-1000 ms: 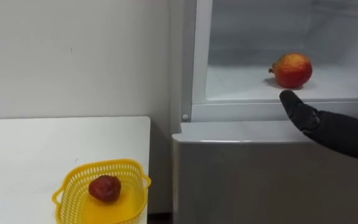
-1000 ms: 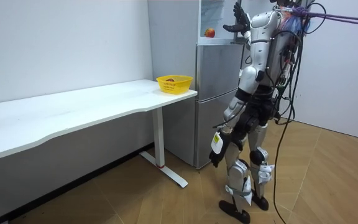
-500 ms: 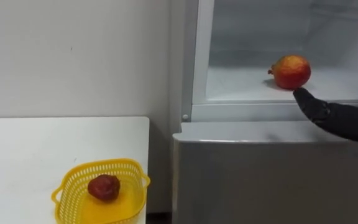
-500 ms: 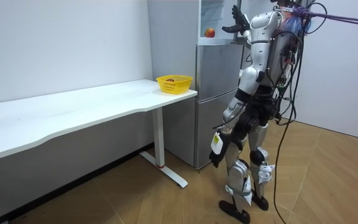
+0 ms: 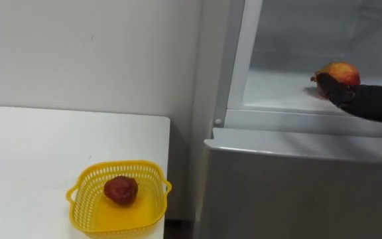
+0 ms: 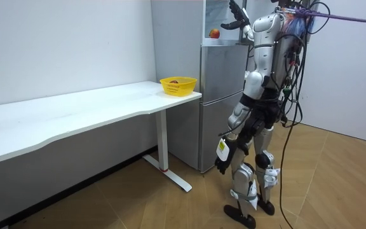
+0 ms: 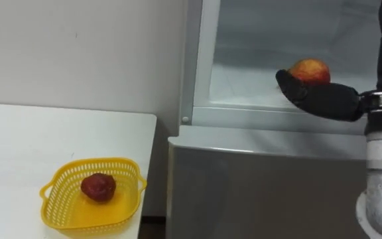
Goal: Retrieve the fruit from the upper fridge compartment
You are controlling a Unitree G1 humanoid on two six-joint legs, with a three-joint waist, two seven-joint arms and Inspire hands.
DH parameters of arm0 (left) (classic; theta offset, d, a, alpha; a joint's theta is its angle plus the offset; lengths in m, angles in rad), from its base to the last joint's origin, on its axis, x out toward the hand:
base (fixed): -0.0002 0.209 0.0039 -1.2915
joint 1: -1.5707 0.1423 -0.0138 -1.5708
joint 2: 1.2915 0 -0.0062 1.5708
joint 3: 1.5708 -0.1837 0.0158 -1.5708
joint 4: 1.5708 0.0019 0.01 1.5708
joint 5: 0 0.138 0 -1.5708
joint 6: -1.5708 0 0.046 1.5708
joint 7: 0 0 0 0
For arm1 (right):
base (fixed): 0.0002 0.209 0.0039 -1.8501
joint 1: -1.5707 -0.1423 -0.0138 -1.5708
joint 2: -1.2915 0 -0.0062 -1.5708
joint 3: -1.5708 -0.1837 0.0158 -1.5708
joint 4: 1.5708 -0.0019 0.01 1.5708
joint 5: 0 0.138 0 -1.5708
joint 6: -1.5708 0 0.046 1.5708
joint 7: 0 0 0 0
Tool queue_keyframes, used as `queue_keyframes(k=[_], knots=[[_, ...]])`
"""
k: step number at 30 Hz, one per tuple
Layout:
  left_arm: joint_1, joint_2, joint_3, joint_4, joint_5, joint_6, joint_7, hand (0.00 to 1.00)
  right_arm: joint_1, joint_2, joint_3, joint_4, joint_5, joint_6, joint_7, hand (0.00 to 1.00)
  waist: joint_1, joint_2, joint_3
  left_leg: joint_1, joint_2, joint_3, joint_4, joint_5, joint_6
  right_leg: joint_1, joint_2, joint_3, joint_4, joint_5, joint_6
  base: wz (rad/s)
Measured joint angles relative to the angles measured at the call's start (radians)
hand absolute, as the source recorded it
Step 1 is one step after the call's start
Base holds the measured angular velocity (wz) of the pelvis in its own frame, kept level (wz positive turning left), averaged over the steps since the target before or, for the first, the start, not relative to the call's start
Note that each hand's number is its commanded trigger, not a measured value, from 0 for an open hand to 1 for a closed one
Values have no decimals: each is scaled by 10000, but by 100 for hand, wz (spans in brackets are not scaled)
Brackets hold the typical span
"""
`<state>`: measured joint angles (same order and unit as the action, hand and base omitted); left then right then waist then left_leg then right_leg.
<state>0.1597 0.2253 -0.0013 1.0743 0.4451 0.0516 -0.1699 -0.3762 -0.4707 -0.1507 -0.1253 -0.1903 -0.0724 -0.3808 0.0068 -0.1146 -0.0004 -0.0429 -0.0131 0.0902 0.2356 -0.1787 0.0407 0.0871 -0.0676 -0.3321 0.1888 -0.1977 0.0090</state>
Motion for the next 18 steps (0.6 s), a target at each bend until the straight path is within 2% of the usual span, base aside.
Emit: queue_keyframes(k=[6, 11, 18], knots=[[140, 54, -17, -232, -13, 66, -90, 0, -1023, -81, 86, 1110, 567, 111, 111, 0, 9, -38, -12, 21, 0, -58, -2, 6, -8, -3, 7, -20, 11, 0, 0, 0], [124, 71, -27, -231, -16, 133, -77, 0, -1647, -344, 392, 1870, 677, 313, 259, 0, 52, -120, 1, 27, -1, -69, 16, 7, -10, -1, 12, -29, 11, 0, 0, 0], [124, 86, -18, -231, -18, 182, -120, 0, -1821, -473, 533, 2217, 850, 552, 752, 0, 230, -185, 16, -12, -4, -84, 30, 4, -11, -15, 19, -40, 2, 0, 0, 0]])
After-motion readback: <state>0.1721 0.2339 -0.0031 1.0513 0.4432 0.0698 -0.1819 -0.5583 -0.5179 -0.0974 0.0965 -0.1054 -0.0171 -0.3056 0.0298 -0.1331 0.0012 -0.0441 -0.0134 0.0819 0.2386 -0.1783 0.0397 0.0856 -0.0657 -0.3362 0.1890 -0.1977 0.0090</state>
